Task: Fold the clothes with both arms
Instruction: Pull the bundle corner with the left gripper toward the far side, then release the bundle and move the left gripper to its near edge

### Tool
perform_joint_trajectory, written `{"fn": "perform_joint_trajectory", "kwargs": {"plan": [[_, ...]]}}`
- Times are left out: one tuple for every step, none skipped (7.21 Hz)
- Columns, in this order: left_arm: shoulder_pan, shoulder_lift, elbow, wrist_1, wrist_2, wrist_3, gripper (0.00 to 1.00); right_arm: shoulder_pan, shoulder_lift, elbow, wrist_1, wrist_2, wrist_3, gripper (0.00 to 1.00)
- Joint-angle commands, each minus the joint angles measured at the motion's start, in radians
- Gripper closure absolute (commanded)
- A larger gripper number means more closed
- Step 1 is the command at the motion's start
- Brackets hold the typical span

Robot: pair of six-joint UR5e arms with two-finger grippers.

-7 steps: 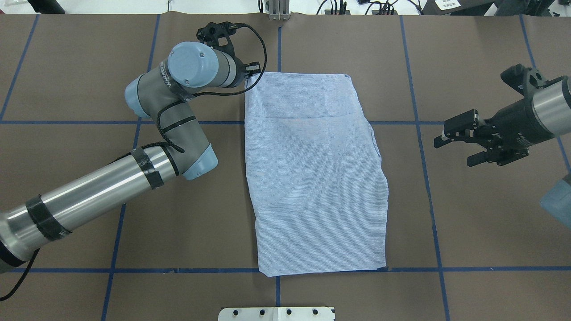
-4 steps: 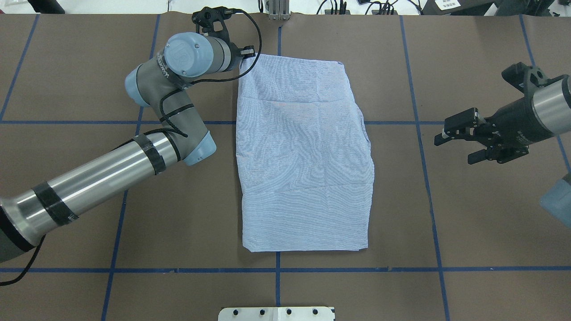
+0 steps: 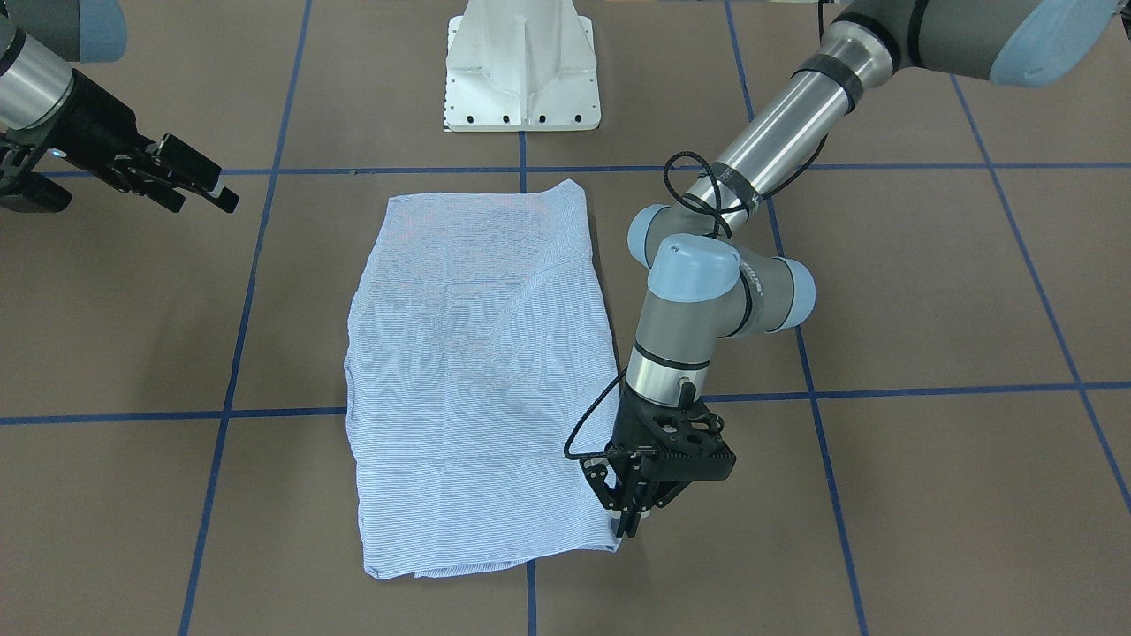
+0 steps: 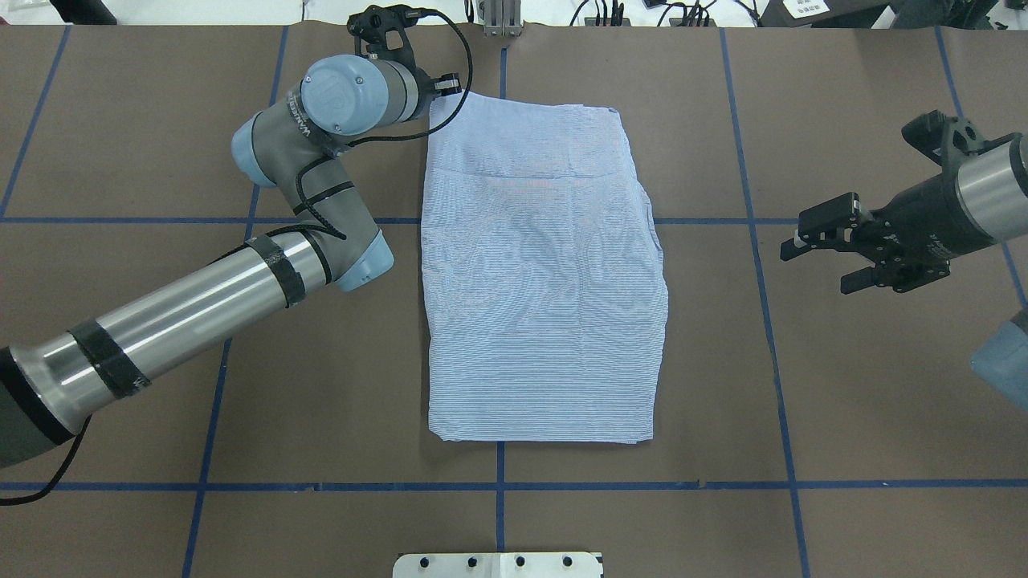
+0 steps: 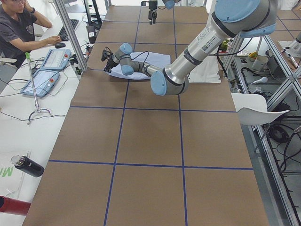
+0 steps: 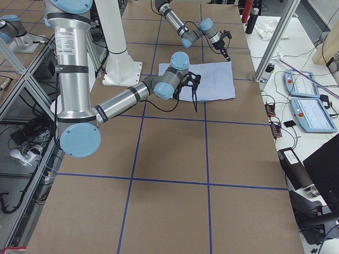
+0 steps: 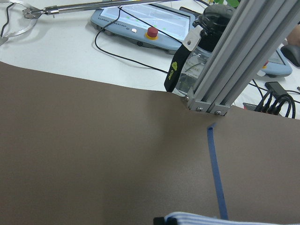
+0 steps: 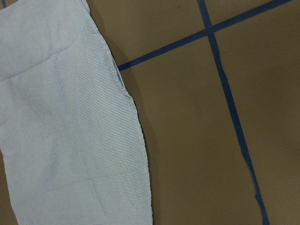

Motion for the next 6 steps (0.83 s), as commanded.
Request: {"fn": "perform_joint_trajectory", "kwargs": {"plan": [[-0.002,-0.002,-0.008,-0.004,-0.009,-0.003,0.01,0.000,0.013,0.002,0.001,-0.008,0.000,0.00],[-0.023,0.001,-0.028,-0.013,-0.051,-0.006,0.01,0.000,0.032,0.002,0.001,-0.014,0.000,0.00],[-0.025,0.041,-0.103,0.001,-0.108,-0.008,0.01,-0.002,0.041,0.002,0.001,-0.023,-0.002,0.00],[-0.025,0.126,-0.216,0.004,-0.190,-0.011,0.01,-0.002,0.062,-0.001,0.001,-0.025,0.000,0.00],[-0.026,0.224,-0.338,0.042,-0.258,-0.032,0.01,-0.002,0.065,0.001,0.001,-0.025,0.000,0.00],[-0.025,0.287,-0.455,0.129,-0.275,-0.043,0.01,-0.002,0.069,0.002,0.001,-0.027,0.002,0.00]]}}
